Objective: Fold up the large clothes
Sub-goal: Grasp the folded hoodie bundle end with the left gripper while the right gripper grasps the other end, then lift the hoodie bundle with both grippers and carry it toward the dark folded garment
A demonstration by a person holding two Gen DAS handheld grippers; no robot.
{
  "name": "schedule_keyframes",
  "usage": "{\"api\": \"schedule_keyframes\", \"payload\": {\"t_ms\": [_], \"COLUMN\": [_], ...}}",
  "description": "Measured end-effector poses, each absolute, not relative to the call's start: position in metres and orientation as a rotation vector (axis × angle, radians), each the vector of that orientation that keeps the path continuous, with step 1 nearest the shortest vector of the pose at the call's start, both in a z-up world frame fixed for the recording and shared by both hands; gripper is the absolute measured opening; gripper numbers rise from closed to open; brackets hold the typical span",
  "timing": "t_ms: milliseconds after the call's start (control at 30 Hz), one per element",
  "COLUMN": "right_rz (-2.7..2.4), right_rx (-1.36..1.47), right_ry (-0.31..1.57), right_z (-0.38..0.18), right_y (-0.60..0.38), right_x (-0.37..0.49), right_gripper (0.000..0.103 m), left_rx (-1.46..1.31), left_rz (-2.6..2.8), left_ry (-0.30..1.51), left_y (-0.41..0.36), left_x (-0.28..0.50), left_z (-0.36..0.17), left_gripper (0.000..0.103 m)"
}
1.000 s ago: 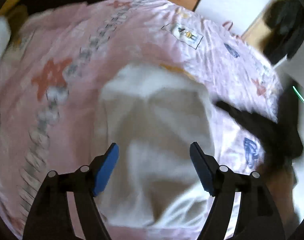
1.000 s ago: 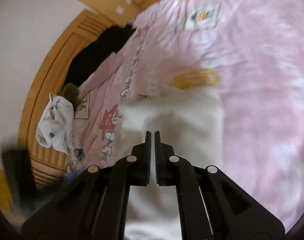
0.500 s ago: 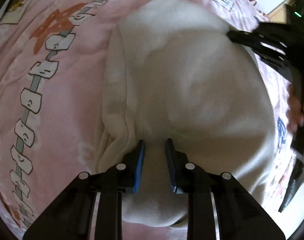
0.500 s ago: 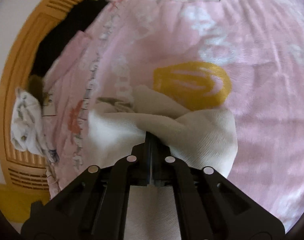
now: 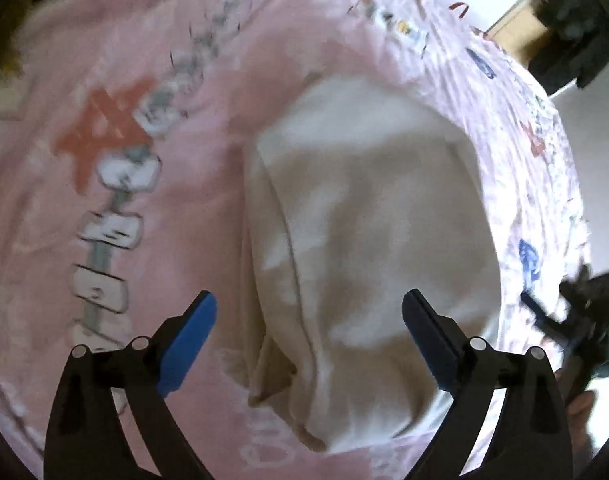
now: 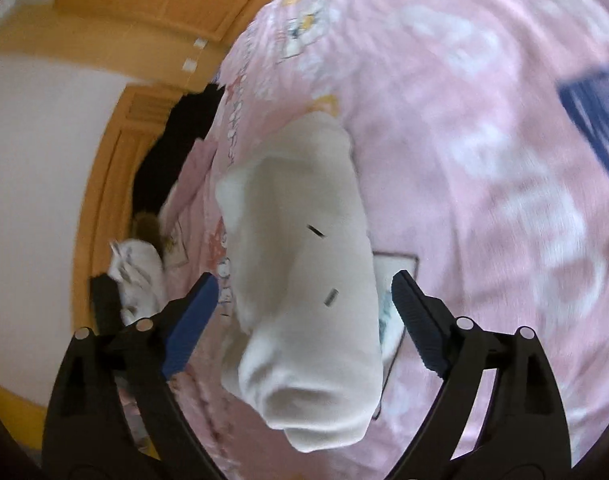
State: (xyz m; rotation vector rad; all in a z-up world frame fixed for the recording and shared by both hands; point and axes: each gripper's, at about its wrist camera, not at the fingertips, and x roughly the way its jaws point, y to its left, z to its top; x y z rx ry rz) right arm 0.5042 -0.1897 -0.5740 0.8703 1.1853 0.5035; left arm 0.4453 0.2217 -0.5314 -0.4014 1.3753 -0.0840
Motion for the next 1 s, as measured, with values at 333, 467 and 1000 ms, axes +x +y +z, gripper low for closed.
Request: {"api": "schedule_keyframes", "payload": {"t_ms": [333, 467, 1000], "right_rz": [0.634, 0.661, 0.673], "right_rx": [0.972, 0.788, 0.753], "right_ry": [1.365, 1.393, 1.467], "right_z": [-0.629, -0.626, -0.654], "right_y": [-0.154, -0.128, -0.099], "right_x": [0.534, 0.538, 0.557], "right_gripper": [0.087, 0.092, 0.097], "left_rx": [-0.584, -0.596, -0.539], "left_rz": [-0.234, -0.268, -0.413], "left_ry": [1.560, 1.572, 1.536], "left_y": [0.235, 0.238, 0.219], "left_x": [0.471, 0.471, 0.465], "left_z": [-0.624, -0.633, -0.624], "left_gripper": [0.091, 0.096, 0.058]}}
